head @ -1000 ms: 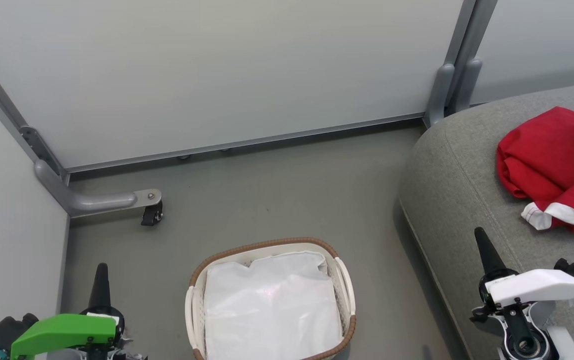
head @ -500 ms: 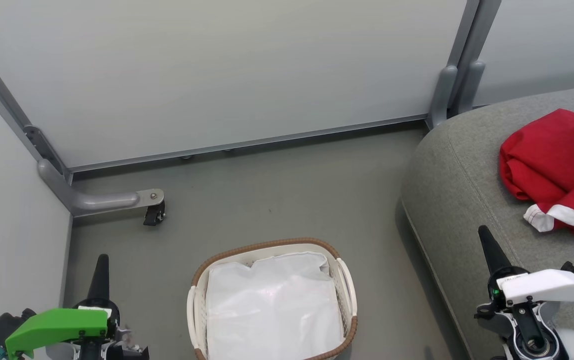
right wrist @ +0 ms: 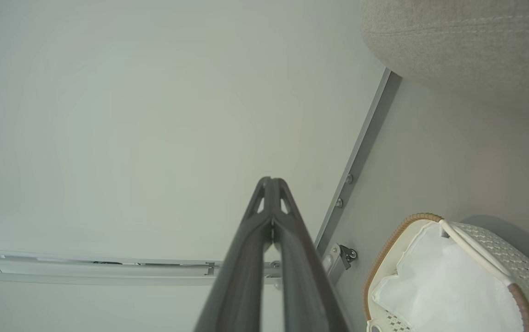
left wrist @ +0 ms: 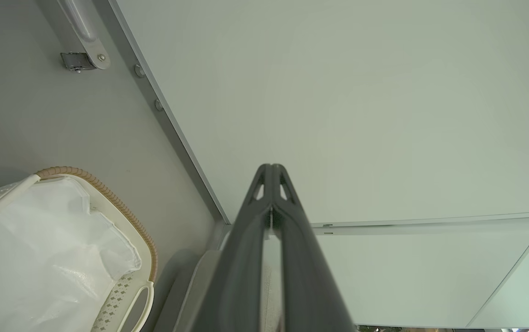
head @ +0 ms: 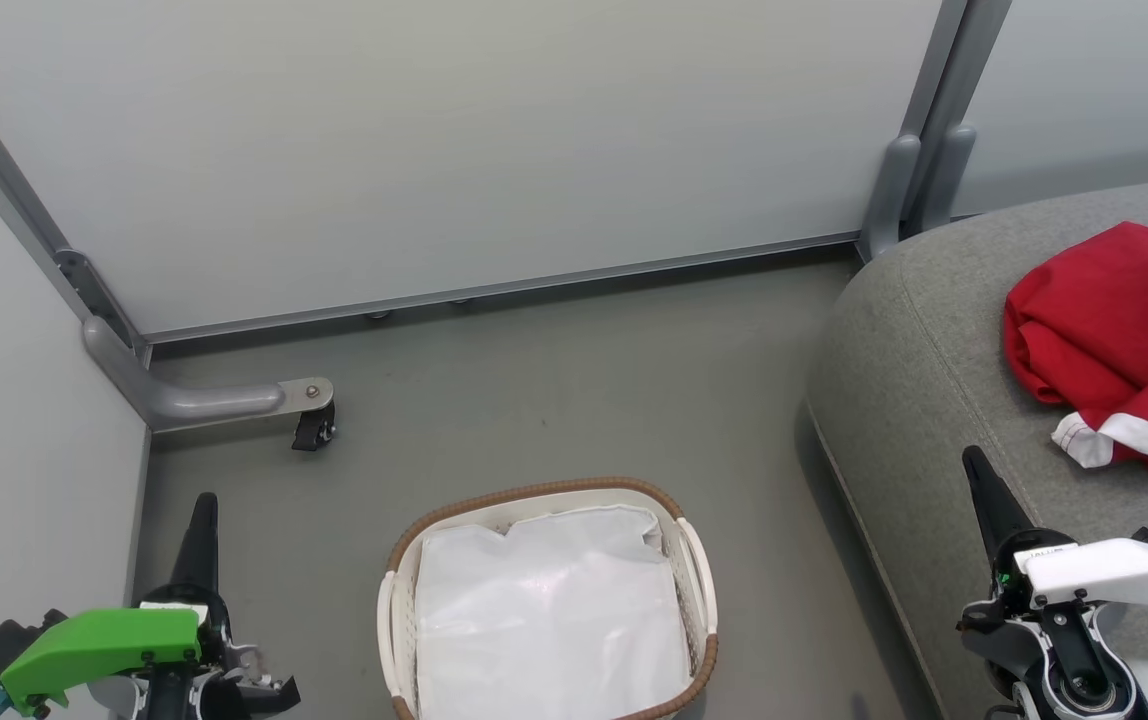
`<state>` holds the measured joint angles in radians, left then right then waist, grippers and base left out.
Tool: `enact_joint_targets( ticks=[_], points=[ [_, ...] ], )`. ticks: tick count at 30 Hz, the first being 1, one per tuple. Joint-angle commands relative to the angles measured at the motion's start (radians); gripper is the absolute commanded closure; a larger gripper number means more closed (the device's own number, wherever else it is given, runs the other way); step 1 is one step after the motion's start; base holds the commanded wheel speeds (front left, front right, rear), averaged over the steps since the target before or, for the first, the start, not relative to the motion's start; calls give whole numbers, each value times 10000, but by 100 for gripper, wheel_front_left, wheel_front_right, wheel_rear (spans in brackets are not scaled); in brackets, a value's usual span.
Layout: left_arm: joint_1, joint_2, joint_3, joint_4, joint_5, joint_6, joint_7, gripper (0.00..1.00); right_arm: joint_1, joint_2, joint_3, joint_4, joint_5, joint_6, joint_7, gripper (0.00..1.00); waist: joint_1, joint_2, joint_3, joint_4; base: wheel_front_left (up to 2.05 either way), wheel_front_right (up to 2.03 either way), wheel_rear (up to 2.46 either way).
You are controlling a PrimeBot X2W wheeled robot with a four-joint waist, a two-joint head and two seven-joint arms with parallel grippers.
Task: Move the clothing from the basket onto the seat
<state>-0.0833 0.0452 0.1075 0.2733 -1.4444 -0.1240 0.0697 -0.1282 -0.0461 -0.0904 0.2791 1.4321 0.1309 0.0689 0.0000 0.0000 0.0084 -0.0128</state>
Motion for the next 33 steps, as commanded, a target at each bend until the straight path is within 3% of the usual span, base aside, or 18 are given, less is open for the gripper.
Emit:
enact_joint_targets(
  ticks=[1,23,33],
  points=[
    [-227,75,48,-88,-230,-63,63,100,130,-62,-60,-117,236,-2,75,100,0,0,-3,8,0,0,0],
    [-328,82,85,-303,-1686,-96,456,100,251,-69,-260,-374,1785,-2,487,100,0,0,-50,122,0,0,0],
    [-311,81,83,-298,-1701,-98,482,100,258,-68,-262,-377,1821,-2,481,100,0,0,-53,129,0,0,0]
  ],
)
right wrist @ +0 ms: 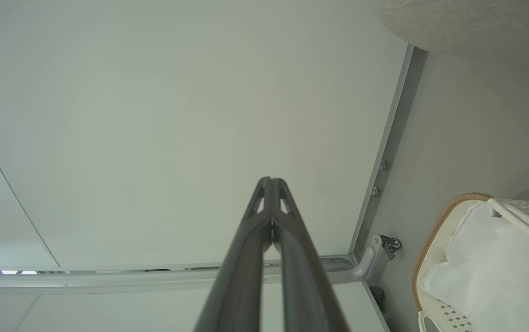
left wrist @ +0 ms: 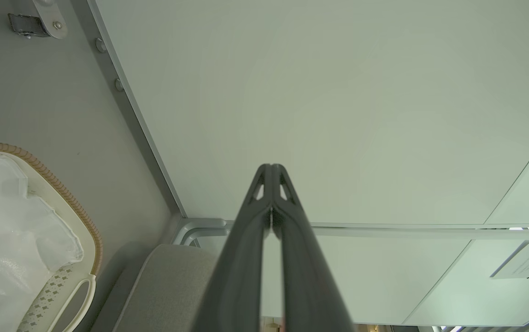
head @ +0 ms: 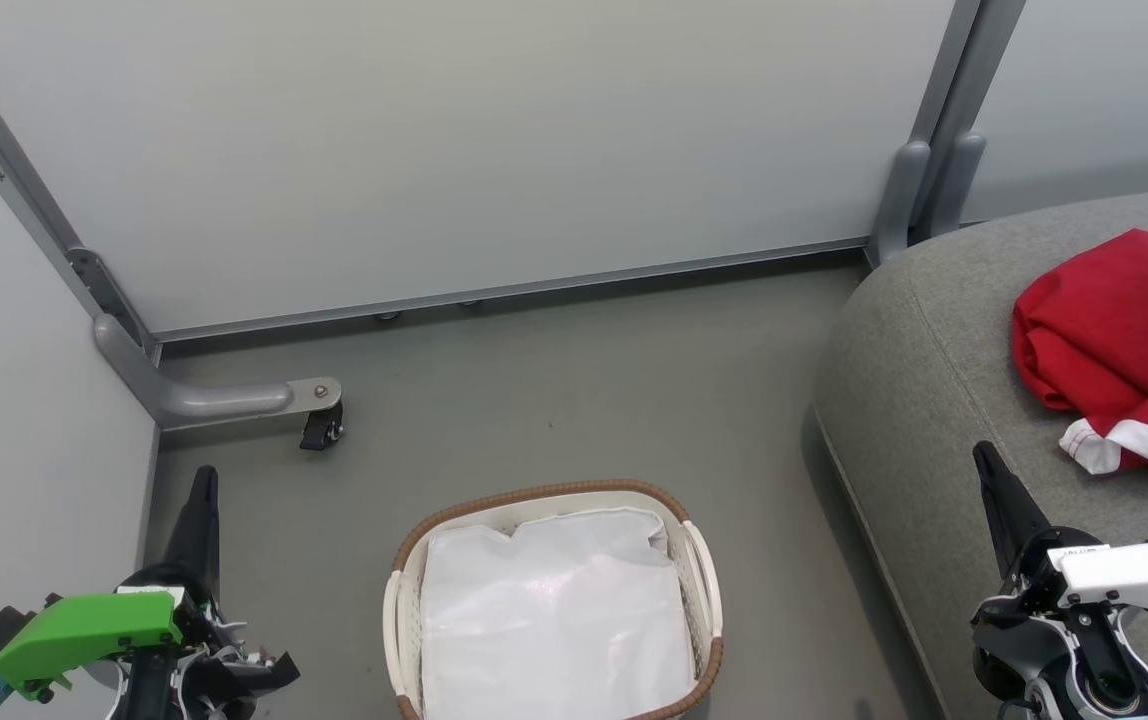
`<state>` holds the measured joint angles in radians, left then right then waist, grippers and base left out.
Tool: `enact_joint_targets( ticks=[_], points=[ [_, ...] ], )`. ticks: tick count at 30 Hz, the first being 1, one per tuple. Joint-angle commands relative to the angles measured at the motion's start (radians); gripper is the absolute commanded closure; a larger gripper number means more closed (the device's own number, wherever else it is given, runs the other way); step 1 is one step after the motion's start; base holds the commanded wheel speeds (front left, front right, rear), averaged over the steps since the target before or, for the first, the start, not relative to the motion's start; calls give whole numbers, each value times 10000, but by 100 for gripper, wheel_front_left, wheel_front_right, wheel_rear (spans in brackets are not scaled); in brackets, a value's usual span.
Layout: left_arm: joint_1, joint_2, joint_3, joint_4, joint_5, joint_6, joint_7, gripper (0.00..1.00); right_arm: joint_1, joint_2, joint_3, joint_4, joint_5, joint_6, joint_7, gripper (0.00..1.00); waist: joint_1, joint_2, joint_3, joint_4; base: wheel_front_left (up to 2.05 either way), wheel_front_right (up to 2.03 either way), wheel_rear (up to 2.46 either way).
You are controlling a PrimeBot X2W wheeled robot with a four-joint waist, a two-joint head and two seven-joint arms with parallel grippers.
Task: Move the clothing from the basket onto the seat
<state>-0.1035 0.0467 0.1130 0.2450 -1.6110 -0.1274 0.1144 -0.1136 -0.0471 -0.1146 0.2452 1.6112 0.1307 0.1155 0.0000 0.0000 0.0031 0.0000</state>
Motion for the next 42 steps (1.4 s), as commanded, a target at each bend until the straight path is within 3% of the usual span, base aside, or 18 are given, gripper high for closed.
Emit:
enact_joint_targets(
  ticks=[1,42],
  points=[
    [-108,66,27,-15,-34,-63,35,100,112,-58,-20,-38,30,0,15,100,0,0,0,0,0,0,0],
    [-108,66,25,-18,-35,-64,33,100,112,-59,-17,-35,33,0,12,100,0,0,0,0,0,0,0]
  ],
)
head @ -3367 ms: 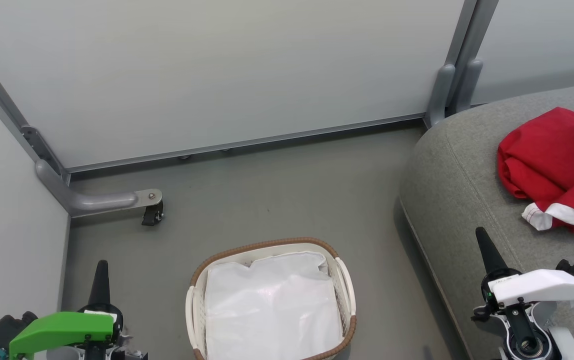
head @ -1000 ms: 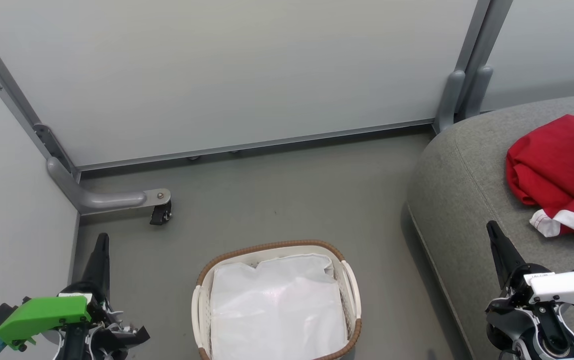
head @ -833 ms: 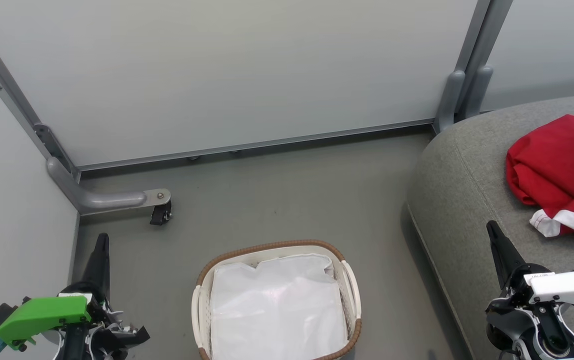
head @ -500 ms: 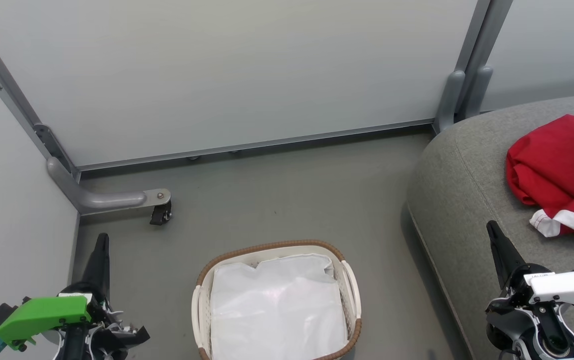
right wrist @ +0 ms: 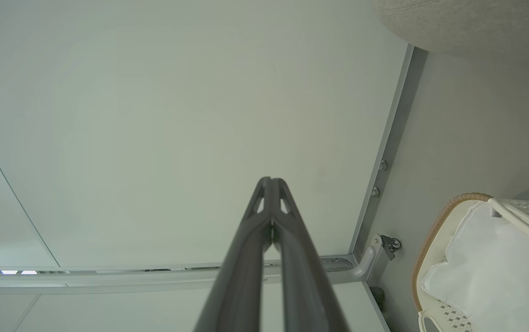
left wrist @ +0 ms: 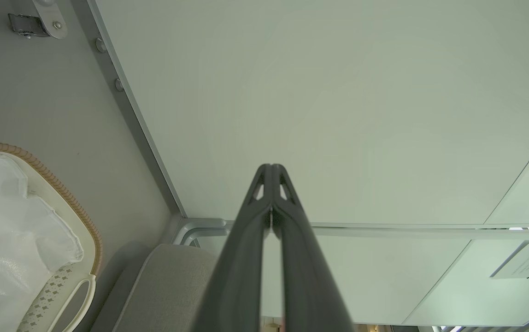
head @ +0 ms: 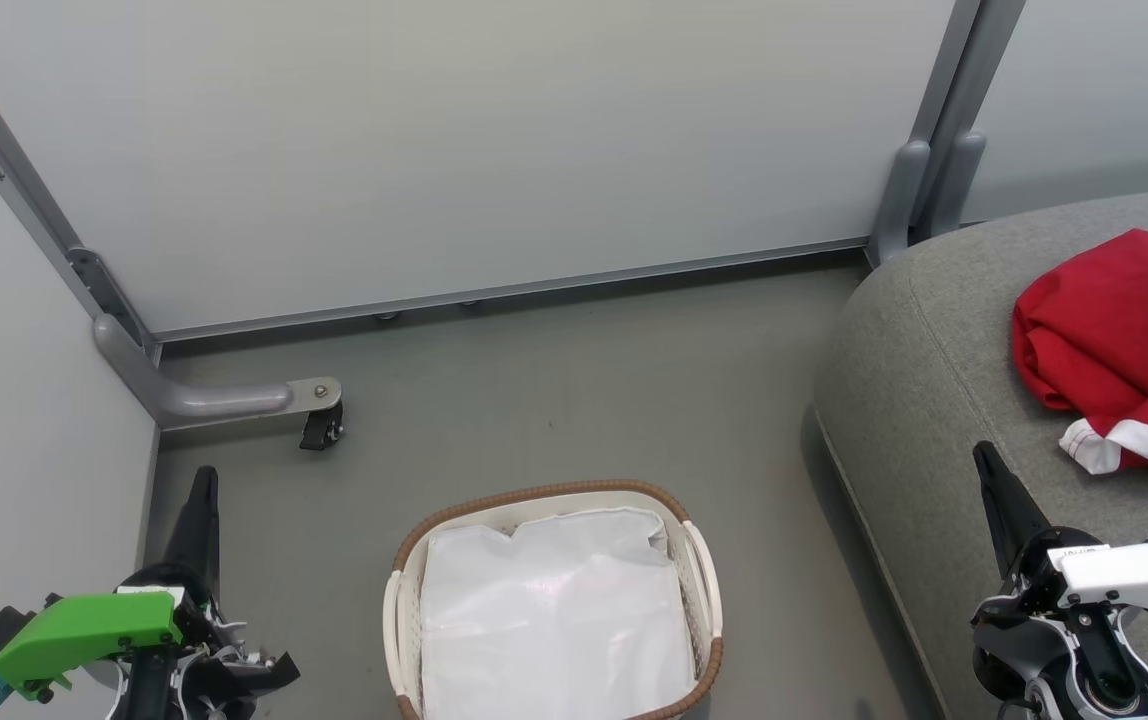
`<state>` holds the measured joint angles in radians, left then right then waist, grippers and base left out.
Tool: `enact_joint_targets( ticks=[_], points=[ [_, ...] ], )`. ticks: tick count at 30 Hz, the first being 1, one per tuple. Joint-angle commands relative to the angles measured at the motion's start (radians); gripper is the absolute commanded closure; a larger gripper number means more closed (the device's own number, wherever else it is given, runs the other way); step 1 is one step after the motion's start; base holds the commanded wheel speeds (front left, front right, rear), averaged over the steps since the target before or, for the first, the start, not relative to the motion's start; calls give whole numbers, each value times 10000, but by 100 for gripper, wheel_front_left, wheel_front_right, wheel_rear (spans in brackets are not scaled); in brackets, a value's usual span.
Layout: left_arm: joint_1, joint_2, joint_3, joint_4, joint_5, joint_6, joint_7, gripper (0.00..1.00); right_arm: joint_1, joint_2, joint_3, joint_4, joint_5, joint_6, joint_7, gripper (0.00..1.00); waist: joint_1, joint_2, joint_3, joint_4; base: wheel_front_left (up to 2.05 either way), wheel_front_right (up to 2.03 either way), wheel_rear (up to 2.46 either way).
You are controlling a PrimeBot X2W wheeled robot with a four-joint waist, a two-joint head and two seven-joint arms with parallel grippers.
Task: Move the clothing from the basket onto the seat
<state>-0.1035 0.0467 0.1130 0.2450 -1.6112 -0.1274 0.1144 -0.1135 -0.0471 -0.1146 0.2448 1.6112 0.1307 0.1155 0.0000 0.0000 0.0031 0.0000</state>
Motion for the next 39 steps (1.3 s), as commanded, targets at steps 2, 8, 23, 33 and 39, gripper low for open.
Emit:
enact_joint_targets(
  ticks=[2,8,23,33,39],
  points=[
    [-107,66,25,-18,-33,-64,33,100,111,-59,-17,-31,33,0,12,100,0,0,0,0,0,0,0],
    [-107,66,24,-18,-33,-64,32,100,111,-59,-17,-31,33,0,12,100,0,0,0,0,0,0,0],
    [-107,66,24,-19,-34,-64,32,100,111,-59,-16,-31,34,0,11,100,0,0,0,0,0,0,0],
    [-107,66,23,-19,-34,-64,31,100,111,-59,-15,-31,34,0,10,100,0,0,0,0,0,0,0],
    [-107,66,23,-19,-34,-64,31,100,112,-59,-15,-31,34,0,10,100,0,0,0,0,0,0,0]
  ],
)
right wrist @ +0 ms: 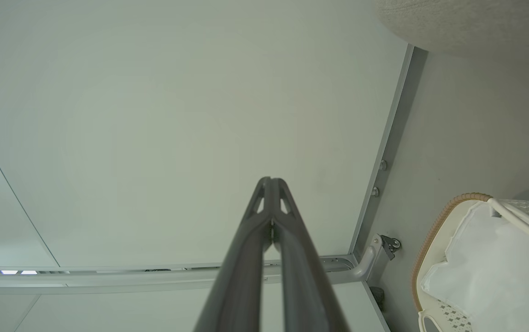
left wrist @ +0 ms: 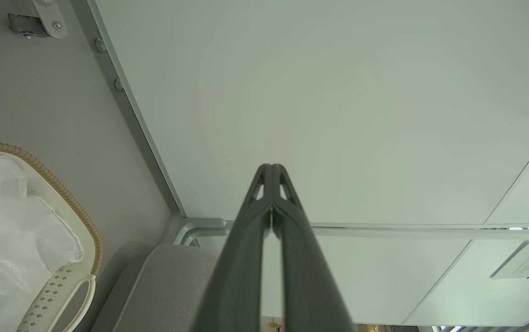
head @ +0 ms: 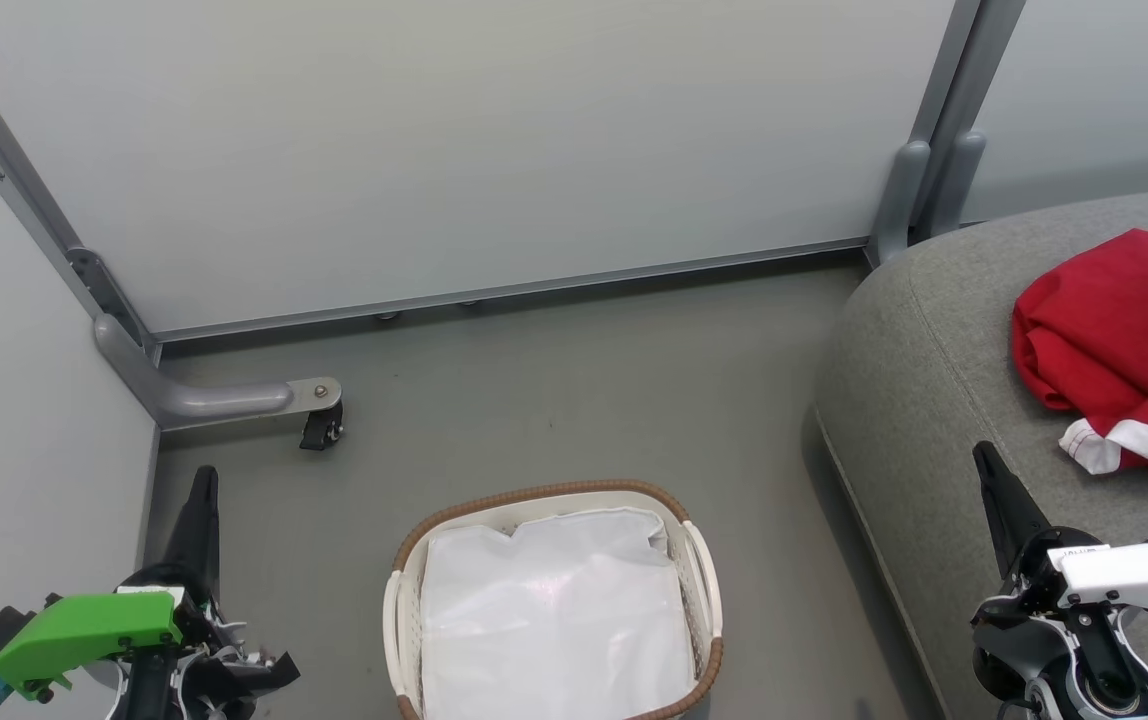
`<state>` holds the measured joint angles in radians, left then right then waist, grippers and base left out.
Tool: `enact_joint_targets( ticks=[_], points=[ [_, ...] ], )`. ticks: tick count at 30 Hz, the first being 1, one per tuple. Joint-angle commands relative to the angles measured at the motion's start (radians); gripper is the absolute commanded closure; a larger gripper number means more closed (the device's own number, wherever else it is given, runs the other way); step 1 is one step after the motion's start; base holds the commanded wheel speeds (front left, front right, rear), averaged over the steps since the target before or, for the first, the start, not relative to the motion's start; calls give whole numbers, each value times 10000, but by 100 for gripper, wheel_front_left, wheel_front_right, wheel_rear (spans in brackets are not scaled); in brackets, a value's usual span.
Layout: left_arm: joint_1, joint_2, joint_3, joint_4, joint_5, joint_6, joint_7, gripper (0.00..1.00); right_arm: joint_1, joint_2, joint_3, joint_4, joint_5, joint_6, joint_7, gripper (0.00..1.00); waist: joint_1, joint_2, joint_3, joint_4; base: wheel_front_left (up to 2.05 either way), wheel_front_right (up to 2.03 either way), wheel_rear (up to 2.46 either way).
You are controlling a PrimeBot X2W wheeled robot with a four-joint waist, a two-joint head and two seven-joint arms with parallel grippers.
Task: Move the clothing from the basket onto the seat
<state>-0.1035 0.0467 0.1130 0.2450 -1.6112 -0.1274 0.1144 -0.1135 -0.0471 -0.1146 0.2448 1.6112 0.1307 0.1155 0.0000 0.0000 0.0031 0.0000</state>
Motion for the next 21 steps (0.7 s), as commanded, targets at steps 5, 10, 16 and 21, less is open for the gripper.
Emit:
enact_joint_targets(
  ticks=[5,10,16,21],
  points=[
    [-107,67,23,-18,-34,-64,31,100,112,-59,-15,-31,34,0,10,100,0,0,0,0,0,0,0],
    [-107,67,23,-18,-35,-64,31,100,111,-59,-15,-31,34,0,10,100,0,0,0,0,0,0,0],
    [-107,67,23,-18,-35,-64,31,100,111,-59,-14,-32,34,0,10,100,0,0,0,0,0,0,0],
    [-107,67,22,-19,-35,-64,31,100,111,-59,-14,-32,35,0,9,100,0,0,0,0,0,0,0]
  ],
)
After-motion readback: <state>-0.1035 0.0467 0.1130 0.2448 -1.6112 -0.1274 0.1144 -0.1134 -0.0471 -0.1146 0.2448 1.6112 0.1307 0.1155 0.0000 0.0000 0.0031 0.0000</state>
